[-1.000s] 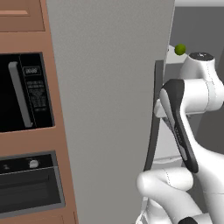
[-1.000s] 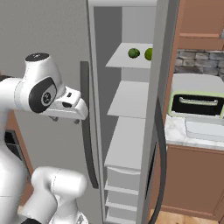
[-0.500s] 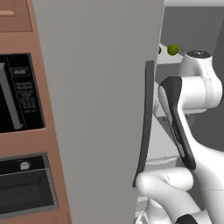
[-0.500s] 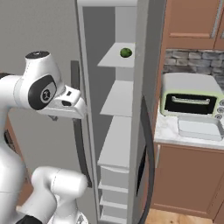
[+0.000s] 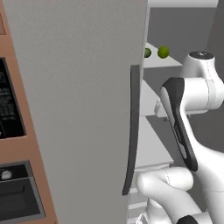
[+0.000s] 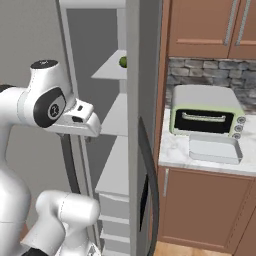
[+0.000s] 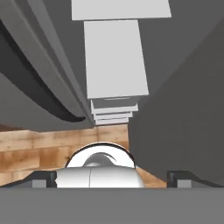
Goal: Take the avocado and lime out of the freezer and place them in the tupperware container on the counter. Then put the tupperware containing the vegetables back in the freezer.
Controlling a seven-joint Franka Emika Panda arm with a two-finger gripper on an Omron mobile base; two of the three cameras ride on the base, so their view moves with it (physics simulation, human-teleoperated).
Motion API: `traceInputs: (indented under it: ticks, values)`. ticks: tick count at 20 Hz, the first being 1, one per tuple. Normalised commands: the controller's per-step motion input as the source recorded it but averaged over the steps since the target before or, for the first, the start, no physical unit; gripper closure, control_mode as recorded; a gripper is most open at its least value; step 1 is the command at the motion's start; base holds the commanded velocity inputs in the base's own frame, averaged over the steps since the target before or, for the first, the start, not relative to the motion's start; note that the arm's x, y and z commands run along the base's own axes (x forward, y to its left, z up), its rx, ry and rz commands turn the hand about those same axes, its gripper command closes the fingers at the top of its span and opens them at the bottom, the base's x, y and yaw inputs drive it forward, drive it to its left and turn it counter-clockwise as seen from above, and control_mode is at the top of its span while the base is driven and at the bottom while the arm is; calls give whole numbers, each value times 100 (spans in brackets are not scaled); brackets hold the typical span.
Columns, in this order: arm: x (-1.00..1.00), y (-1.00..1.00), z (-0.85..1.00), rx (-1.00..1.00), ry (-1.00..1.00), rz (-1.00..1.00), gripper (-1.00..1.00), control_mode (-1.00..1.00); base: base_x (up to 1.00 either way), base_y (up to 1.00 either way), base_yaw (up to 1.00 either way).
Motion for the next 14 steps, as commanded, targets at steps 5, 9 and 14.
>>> traceInputs:
  ticks: [5, 9, 14]
  values:
    - [0, 0, 0, 0, 0, 0, -100, 100, 63, -24, 0]
    - [0, 0, 0, 0, 0, 0, -100, 100, 61, -39, -1]
    - [4, -18, 0, 0, 0, -1, -100, -100, 25, -23, -1]
